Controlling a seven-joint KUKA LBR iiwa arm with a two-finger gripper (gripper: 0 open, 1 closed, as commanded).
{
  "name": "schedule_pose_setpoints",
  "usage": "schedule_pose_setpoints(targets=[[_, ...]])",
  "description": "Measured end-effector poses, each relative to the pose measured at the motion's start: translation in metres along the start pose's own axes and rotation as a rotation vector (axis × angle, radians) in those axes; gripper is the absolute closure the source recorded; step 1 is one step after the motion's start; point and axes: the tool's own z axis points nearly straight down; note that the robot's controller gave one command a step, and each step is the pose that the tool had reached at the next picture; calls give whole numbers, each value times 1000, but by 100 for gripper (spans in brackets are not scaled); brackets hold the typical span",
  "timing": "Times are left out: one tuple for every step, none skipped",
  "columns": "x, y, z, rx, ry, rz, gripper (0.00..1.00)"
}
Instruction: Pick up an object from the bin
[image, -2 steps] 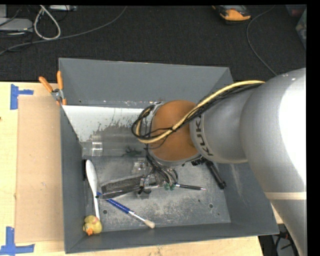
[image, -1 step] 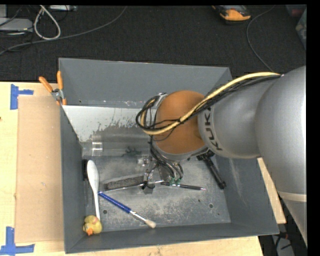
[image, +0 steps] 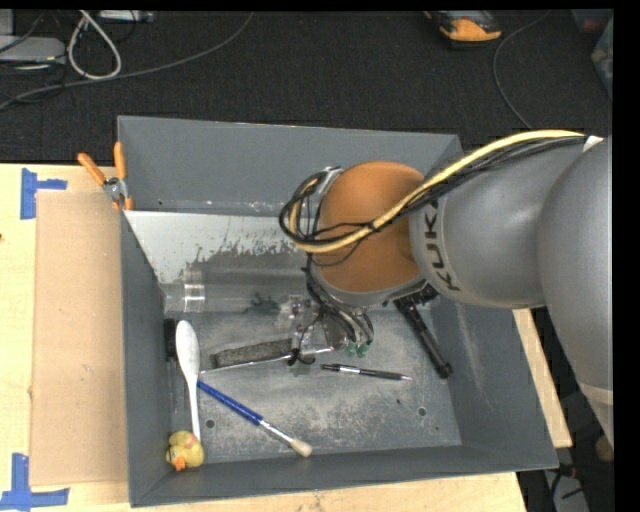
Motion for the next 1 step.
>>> schedule_pose_setpoints(targets=[[0,0,-11,0,0,1,100]])
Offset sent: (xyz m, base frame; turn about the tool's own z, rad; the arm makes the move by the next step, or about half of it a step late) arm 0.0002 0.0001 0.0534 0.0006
